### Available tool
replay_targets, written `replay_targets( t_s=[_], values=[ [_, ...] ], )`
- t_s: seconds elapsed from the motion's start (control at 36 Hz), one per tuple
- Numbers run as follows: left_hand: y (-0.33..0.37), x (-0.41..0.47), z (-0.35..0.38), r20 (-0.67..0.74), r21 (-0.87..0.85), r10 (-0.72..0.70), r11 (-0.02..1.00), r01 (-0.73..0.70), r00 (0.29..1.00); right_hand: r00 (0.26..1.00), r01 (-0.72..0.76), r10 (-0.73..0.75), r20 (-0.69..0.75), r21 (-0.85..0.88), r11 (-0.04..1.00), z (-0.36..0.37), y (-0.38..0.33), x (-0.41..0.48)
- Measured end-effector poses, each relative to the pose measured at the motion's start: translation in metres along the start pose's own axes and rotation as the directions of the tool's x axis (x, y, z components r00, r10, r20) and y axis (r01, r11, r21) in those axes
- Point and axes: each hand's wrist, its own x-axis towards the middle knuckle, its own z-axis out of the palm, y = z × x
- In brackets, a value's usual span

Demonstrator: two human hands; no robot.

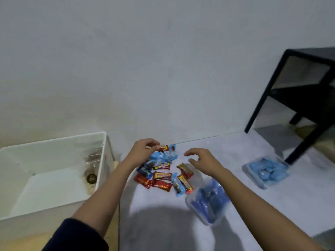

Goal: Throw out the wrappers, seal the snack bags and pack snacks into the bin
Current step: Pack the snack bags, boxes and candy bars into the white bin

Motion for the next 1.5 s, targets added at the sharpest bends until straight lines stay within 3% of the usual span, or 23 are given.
replay_targets(
  t_s=[0.08, 0.22, 0.39, 0.44, 0.53, 0.61, 0.86, 1.0, 1.11, 1.19, 1.33, 1.5],
  values=[
    [0.006, -0.008, 0.062, 0.190, -0.073, -0.077, 0.993, 0.092, 0.979, 0.992, -0.112, 0.111, -0.061, -0.011, 0.994, -0.024, 0.059, -0.033],
    [0.006, -0.029, 0.145, 0.417, 0.086, -0.125, 0.991, 0.098, 0.900, 0.927, -0.281, 0.262, -0.268, -0.036, 0.959, -0.045, 0.151, -0.083],
    [0.009, -0.052, 0.193, 0.500, 0.300, -0.186, 0.953, 0.032, 0.846, 0.721, -0.593, 0.503, -0.476, -0.047, 0.804, -0.060, 0.216, -0.112],
    [0.005, -0.056, 0.196, 0.510, 0.307, -0.212, 0.950, 0.054, 0.834, 0.682, -0.639, 0.563, -0.468, -0.005, 0.769, -0.061, 0.230, -0.112],
    [-0.002, -0.063, 0.196, 0.498, 0.269, -0.236, 0.957, 0.110, 0.835, 0.616, -0.652, 0.680, -0.399, 0.227, 0.724, -0.059, 0.245, -0.107],
    [-0.005, -0.067, 0.195, 0.511, 0.274, -0.248, 0.954, 0.118, 0.823, 0.595, -0.604, 0.740, -0.315, 0.433, 0.670, -0.057, 0.251, -0.100],
    [-0.003, -0.080, 0.204, 0.509, 0.180, -0.269, 0.962, 0.205, 0.818, 0.583, -0.541, 0.756, -0.296, 0.554, 0.634, -0.060, 0.259, -0.091],
    [0.005, -0.080, 0.222, 0.356, 0.132, -0.321, 0.947, 0.293, 0.878, 0.591, -0.526, 0.760, -0.269, 0.585, 0.617, -0.061, 0.251, -0.091],
    [0.012, -0.077, 0.239, 0.208, 0.072, -0.358, 0.934, 0.350, 0.910, 0.604, -0.510, 0.778, -0.172, 0.667, 0.543, -0.057, 0.253, -0.090],
    [0.015, -0.074, 0.243, 0.180, 0.024, -0.332, 0.943, 0.333, 0.926, 0.668, -0.472, 0.736, -0.110, 0.702, 0.534, -0.057, 0.246, -0.090],
    [0.014, -0.077, 0.237, 0.321, -0.035, -0.301, 0.944, 0.329, 0.898, 0.786, -0.434, 0.618, 0.025, 0.735, 0.521, -0.065, 0.226, -0.091],
    [0.013, -0.076, 0.233, 0.321, -0.089, -0.276, 0.944, 0.319, 0.906, 0.875, -0.418, 0.466, 0.131, 0.689, 0.592, -0.078, 0.209, -0.089]
  ],
)
